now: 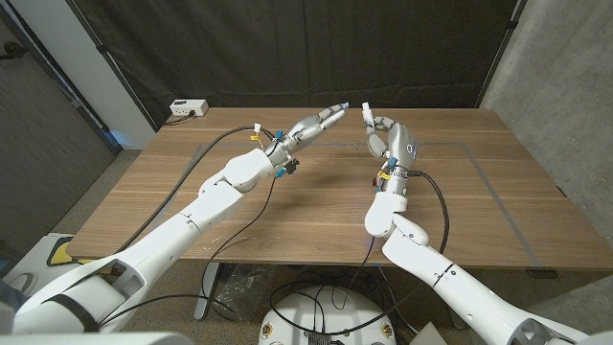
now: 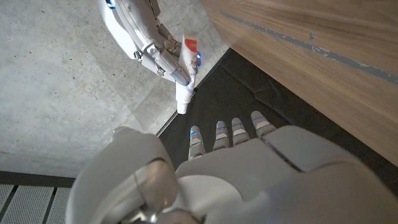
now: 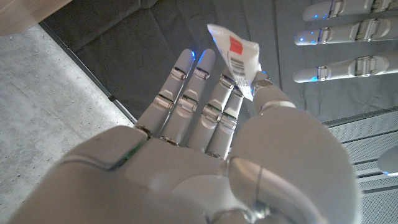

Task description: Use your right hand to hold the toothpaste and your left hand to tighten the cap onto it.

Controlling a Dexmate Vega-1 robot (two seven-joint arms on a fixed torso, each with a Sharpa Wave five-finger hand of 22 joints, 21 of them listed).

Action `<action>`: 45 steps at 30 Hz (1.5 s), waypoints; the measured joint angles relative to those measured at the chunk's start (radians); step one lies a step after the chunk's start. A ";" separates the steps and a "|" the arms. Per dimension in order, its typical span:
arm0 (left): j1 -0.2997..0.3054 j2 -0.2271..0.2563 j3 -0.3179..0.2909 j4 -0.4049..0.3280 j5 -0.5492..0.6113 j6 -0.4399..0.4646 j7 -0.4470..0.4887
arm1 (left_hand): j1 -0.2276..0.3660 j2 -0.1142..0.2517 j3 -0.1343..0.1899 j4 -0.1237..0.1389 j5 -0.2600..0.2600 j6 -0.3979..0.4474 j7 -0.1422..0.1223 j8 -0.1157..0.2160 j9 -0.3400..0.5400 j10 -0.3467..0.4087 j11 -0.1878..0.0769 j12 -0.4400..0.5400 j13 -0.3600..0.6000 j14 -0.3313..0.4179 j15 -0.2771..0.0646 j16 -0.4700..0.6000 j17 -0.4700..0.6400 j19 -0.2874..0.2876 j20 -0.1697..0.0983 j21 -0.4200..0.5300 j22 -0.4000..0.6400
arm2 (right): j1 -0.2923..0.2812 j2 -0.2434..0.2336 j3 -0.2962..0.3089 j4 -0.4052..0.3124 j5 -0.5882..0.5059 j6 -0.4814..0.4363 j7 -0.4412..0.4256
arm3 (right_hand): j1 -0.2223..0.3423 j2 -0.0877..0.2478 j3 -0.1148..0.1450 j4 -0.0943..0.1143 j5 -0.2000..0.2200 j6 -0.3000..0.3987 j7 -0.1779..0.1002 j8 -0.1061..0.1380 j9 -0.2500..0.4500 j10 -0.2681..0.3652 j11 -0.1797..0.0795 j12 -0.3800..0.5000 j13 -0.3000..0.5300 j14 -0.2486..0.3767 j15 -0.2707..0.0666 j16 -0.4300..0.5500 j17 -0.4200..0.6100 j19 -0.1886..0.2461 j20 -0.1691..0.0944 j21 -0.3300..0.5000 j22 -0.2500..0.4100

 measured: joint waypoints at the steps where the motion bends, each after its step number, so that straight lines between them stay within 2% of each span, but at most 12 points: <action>1: -0.002 0.003 0.003 -0.005 0.013 0.000 0.007 | 0.000 0.000 0.000 0.000 0.000 0.000 0.000 0.000 0.000 0.000 0.000 0.000 0.000 -0.002 0.002 0.000 0.000 -0.004 0.004 0.000 0.000 | -0.001 0.000 -0.001 -0.001 0.000 0.000 0.000 | 0.000 0.000 0.000 0.000 0.000 0.000 0.000 0.000 0.000 0.000 0.000 0.000 0.000 0.000 0.000 0.000 0.000 0.000 0.000 0.000 0.000; 12: -0.013 0.009 0.016 -0.015 0.090 0.000 0.040 | 0.000 0.000 0.000 0.000 0.000 0.005 -0.005 0.000 0.000 -0.009 -0.001 -0.007 0.000 -0.009 -0.001 0.000 0.000 -0.012 0.002 0.000 0.000 | -0.005 0.000 -0.007 -0.009 -0.006 -0.001 -0.001 | -0.002 0.002 0.000 0.000 0.004 0.000 0.000 -0.003 0.001 0.000 0.000 -0.001 0.000 0.000 0.000 0.000 0.000 0.000 0.000 0.000 0.000; 18: -0.011 0.012 0.018 -0.022 0.103 0.000 0.050 | 0.000 0.000 0.000 0.000 0.000 0.011 -0.011 0.000 0.000 -0.009 -0.001 -0.007 0.000 -0.009 -0.001 0.000 0.000 -0.012 0.002 0.000 0.000 | -0.005 0.001 -0.009 -0.011 -0.009 -0.006 -0.002 | -0.002 0.002 0.000 0.000 0.004 0.000 0.000 -0.004 0.001 0.000 0.000 -0.001 0.000 0.000 0.000 0.000 0.000 0.000 0.000 0.000 0.000; 23: -0.007 0.013 0.018 -0.024 0.113 -0.001 0.057 | 0.000 0.000 0.000 0.000 0.000 0.027 -0.027 0.005 0.000 -0.009 -0.002 -0.007 0.000 -0.009 -0.001 0.000 0.000 -0.012 0.002 0.000 0.000 | -0.004 0.003 -0.010 -0.011 -0.010 -0.010 0.000 | -0.002 0.001 0.000 0.000 0.003 0.000 0.000 -0.006 0.001 0.000 0.000 -0.001 0.000 0.000 0.000 0.000 0.000 0.000 0.000 0.000 0.000; 45: -0.013 0.003 0.032 -0.008 0.152 -0.033 0.063 | 0.000 0.000 -0.004 -0.004 0.000 0.054 -0.035 0.013 0.000 -0.009 -0.001 -0.007 0.000 -0.009 -0.001 0.000 0.000 -0.012 0.002 0.000 -0.005 | -0.007 0.004 -0.013 -0.017 -0.013 -0.015 0.002 | -0.004 -0.002 0.000 0.000 0.002 0.002 -0.002 -0.012 0.000 0.000 0.000 -0.001 -0.001 0.000 0.000 0.000 0.000 0.000 0.000 0.000 0.000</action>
